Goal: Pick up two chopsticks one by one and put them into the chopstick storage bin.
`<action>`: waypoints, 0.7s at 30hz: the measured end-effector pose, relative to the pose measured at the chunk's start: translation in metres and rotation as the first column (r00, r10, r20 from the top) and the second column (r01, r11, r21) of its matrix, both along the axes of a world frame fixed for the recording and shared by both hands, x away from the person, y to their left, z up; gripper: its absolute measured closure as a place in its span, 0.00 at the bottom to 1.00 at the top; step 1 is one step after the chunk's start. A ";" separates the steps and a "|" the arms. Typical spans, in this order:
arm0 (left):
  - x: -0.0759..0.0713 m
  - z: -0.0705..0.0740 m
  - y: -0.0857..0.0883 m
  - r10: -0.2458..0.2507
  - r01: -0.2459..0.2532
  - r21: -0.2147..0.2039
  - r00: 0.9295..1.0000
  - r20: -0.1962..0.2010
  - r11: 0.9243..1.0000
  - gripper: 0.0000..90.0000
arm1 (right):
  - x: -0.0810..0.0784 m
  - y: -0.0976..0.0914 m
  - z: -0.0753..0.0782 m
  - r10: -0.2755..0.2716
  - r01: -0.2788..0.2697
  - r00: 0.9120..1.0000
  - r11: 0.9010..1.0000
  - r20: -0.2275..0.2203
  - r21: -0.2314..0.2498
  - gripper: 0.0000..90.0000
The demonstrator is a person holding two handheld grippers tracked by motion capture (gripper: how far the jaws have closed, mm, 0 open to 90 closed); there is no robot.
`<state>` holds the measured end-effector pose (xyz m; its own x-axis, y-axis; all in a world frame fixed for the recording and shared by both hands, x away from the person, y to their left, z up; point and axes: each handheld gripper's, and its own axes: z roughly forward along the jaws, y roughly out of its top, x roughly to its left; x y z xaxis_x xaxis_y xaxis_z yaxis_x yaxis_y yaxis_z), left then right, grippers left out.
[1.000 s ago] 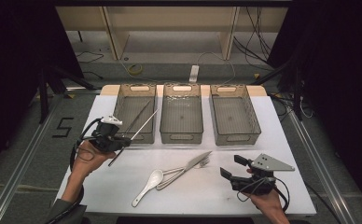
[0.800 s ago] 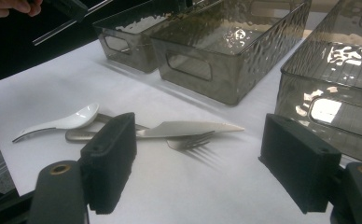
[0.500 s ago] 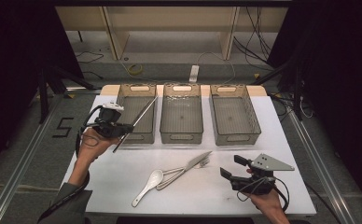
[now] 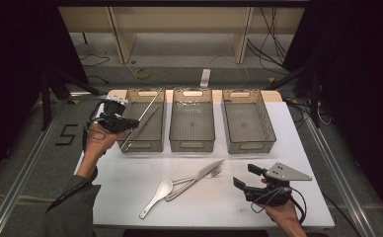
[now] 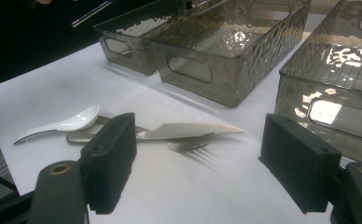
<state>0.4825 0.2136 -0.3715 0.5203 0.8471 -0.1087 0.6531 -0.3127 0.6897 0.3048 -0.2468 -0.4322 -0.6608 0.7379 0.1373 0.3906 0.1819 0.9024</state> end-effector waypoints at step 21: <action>0.021 -0.001 -0.001 0.045 -0.045 -0.006 0.999 0.002 0.999 0.94 | 0.000 0.000 0.000 0.001 -0.001 1.000 1.000 0.000 0.000 0.31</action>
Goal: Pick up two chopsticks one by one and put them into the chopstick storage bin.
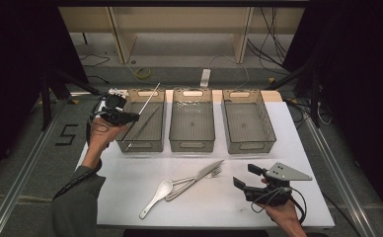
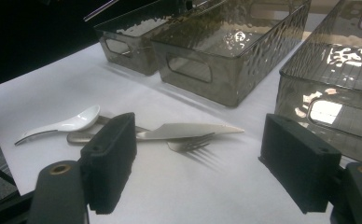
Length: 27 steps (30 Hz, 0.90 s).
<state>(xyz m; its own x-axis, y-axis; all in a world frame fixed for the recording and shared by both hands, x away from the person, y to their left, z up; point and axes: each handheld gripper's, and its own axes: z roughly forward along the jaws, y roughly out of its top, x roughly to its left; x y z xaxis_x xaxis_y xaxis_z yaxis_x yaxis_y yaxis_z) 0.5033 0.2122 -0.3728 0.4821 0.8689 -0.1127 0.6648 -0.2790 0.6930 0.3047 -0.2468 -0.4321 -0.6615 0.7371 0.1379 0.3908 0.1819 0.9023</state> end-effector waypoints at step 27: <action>0.029 -0.014 0.005 0.058 -0.058 0.029 0.998 -0.029 0.998 0.94 | 0.000 0.000 0.000 0.003 -0.003 1.000 1.000 -0.002 0.003 0.31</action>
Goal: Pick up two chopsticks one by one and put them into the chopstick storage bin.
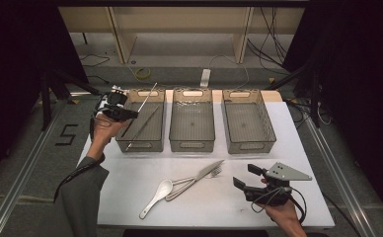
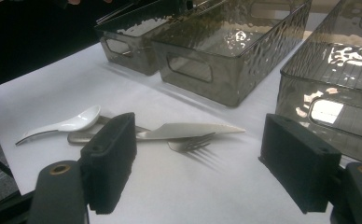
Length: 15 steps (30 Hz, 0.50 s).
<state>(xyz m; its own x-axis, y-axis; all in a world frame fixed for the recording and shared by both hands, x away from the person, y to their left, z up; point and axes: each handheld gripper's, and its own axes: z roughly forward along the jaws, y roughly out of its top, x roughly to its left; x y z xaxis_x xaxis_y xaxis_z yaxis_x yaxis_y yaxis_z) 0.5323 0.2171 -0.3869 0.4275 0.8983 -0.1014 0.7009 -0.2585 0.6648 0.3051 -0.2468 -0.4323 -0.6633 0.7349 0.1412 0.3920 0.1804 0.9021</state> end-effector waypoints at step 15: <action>0.007 -0.010 0.000 0.016 -0.016 0.016 1.000 -0.006 1.000 0.93 | 0.000 0.000 0.000 0.001 -0.001 1.000 1.000 0.000 0.001 0.31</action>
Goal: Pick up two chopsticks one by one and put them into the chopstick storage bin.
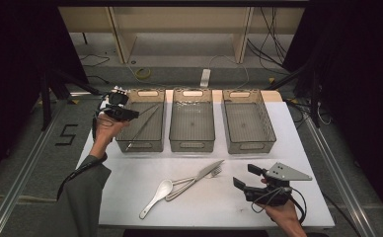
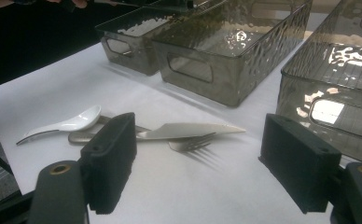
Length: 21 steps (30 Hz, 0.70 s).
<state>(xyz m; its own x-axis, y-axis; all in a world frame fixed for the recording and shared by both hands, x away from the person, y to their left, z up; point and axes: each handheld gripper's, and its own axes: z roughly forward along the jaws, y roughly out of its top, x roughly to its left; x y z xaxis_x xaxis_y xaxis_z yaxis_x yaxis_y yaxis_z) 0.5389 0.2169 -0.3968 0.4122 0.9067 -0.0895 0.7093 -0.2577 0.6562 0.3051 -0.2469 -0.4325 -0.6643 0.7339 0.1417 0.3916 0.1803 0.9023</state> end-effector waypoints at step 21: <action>-0.016 0.021 -0.003 0.016 -0.013 -0.120 1.000 0.020 0.993 0.25 | 0.000 0.000 0.000 0.000 0.000 1.000 1.000 -0.002 0.000 0.31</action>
<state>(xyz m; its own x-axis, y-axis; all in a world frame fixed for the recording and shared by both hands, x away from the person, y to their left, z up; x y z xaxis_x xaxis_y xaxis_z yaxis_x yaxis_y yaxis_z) 0.5232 0.2141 -0.3760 0.4022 0.8957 -0.1896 0.6983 -0.1661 0.6963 0.3048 -0.2467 -0.4324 -0.6642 0.7338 0.1429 0.3932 0.1804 0.9016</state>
